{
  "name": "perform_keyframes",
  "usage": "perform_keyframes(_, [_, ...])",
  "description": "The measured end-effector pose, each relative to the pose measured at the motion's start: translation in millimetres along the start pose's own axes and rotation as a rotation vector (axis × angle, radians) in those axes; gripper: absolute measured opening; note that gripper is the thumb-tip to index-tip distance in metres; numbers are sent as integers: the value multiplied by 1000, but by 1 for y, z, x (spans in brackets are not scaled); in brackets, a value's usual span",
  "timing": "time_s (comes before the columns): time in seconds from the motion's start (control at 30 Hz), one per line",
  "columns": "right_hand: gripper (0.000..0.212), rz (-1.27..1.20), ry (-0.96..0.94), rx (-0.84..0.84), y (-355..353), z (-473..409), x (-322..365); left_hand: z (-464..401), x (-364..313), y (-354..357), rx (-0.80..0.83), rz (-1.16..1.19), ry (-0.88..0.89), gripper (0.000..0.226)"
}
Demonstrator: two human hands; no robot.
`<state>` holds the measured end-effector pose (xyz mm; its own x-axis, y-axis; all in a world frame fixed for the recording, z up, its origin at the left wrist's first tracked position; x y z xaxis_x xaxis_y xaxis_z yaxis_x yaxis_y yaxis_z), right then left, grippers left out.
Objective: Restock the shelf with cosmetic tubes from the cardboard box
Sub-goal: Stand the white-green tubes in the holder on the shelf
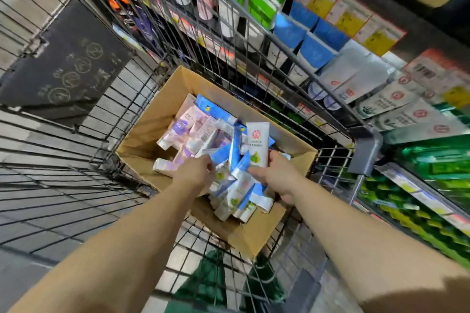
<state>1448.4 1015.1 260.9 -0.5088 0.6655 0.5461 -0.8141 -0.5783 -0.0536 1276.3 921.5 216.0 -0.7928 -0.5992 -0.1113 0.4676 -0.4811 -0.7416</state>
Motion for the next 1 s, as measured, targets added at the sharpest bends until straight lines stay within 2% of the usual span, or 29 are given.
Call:
perform_keyframes(0.13, [26, -22, 1, -3, -2, 5, 5, 3, 4, -1, 55, 71, 8, 13])
perform_keyframes(0.27, [27, -92, -28, 8, -2, 20, 16, 16, -1, -33, 72, 435, 38, 14])
perform_keyframes(0.4, [23, -254, -29, 71, 6, 52, 40, 47, -37, -102, 71, 768, 116, 19])
perform_keyframes(0.5, [30, -394, -88, 72, 3, 83, 70, 75, -71, -150, 84, 920, 133, 18])
perform_keyframes(0.63, [39, -549, -214, 20, -30, 126, 106, 120, -108, -198, 264, 1007, 327, 4])
perform_keyframes(0.7, [40, -573, -261, -12, -53, 152, 114, 140, -124, -213, 355, 1020, 426, 29])
perform_keyframes(0.73, [40, -577, -281, -21, -64, 165, 117, 148, -133, -219, 395, 1007, 482, 35])
perform_keyframes(0.93, [40, -682, -415, -76, -141, 253, 102, 216, -219, -238, 426, 950, 674, 35])
perform_keyframes(1.0, [67, -741, -456, -123, -170, 282, 89, 247, -254, -236, 484, 884, 721, 24])
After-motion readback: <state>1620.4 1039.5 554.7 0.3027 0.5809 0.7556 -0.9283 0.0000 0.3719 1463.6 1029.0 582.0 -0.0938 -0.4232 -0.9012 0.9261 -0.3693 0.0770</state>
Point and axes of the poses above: each hand's wrist, its own z-axis away from the middle knuckle, its own y-axis out of the palm, x = y × z, the point moved 2 cm from there along -z, towards the middle knuckle, and after that the axes turned 11 degrees about -z, right-handed, at the moved point
